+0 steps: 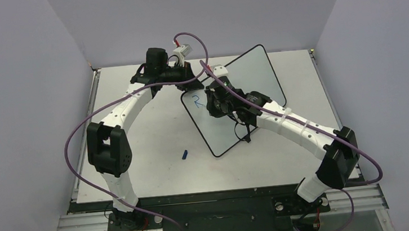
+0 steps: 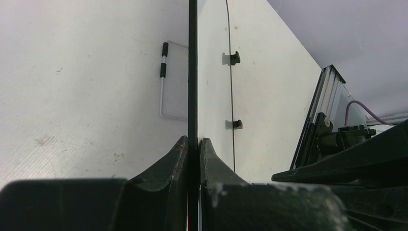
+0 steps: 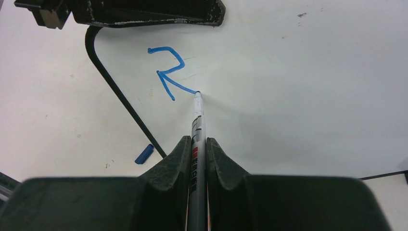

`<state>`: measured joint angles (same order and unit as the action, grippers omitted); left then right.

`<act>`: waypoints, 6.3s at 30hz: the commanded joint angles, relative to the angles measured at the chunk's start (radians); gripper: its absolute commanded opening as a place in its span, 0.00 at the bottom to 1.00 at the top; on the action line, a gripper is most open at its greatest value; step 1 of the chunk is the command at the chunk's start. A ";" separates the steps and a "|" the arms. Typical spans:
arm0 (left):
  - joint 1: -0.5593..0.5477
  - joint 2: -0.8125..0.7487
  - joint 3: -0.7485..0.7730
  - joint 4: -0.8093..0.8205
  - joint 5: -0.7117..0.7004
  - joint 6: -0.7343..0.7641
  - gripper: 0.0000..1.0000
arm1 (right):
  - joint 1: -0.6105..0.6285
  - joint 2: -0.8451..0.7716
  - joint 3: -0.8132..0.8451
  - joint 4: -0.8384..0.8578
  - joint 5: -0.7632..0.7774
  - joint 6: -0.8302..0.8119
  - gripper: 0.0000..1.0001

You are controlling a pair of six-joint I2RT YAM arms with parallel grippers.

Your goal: Write a sentence on the whiteboard

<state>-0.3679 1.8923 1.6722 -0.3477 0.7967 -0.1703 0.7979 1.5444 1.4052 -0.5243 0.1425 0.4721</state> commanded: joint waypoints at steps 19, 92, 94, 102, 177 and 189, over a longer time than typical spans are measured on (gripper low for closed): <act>-0.023 -0.112 -0.015 0.004 -0.005 0.127 0.00 | -0.062 -0.137 0.039 0.028 -0.035 -0.049 0.00; -0.046 -0.127 -0.024 0.026 -0.020 0.124 0.00 | -0.056 -0.035 0.140 0.026 -0.107 -0.002 0.00; -0.045 -0.127 -0.023 0.026 -0.019 0.124 0.00 | -0.056 -0.025 0.145 0.027 -0.108 -0.001 0.00; -0.046 -0.130 -0.023 0.029 -0.021 0.121 0.00 | -0.049 -0.024 0.131 0.029 -0.116 0.003 0.00; -0.054 -0.146 -0.033 0.038 -0.034 0.123 0.00 | -0.145 -0.076 0.081 0.032 -0.076 -0.019 0.00; -0.053 -0.146 -0.031 0.035 -0.032 0.124 0.00 | -0.157 -0.035 0.100 0.035 -0.073 -0.025 0.00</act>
<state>-0.4110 1.8011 1.6329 -0.3626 0.7578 -0.1184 0.6472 1.4868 1.4582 -0.5247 0.0635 0.4568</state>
